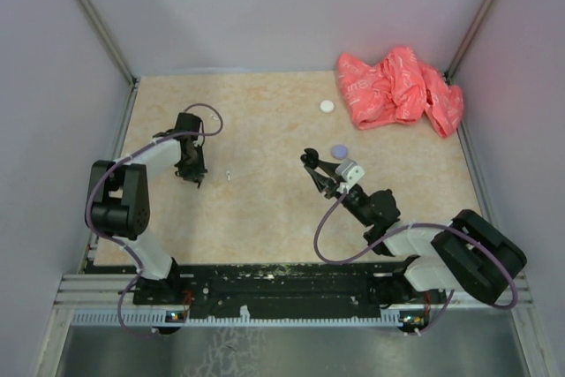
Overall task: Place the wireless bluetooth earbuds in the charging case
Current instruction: Pick up the earbud from the center of the board, then place the earbud in the charging case.
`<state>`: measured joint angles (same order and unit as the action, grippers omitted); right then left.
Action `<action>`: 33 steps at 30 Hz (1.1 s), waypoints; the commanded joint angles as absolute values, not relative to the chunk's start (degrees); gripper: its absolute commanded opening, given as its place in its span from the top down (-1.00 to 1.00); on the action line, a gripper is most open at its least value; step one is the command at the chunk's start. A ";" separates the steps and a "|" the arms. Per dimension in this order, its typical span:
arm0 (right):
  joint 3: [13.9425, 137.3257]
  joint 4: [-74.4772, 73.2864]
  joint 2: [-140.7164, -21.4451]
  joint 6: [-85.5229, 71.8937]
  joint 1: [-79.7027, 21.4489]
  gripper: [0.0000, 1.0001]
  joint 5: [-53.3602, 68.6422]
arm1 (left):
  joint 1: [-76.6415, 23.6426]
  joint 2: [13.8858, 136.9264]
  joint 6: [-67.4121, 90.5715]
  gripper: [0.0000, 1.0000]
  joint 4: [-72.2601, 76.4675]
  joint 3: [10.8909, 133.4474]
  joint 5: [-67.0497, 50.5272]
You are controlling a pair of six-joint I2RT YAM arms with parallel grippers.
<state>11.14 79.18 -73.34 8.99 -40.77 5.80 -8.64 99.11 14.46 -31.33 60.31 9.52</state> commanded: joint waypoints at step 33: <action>19.88 73.23 -70.49 8.18 -43.64 1.00 11.34 | -18.11 61.26 15.95 0.78 0.95 49.38 -25.71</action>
<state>16.45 73.87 -72.29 8.78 -42.54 10.26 -15.00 64.25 16.01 -4.97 48.93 -22.81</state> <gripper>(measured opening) 0.261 0.211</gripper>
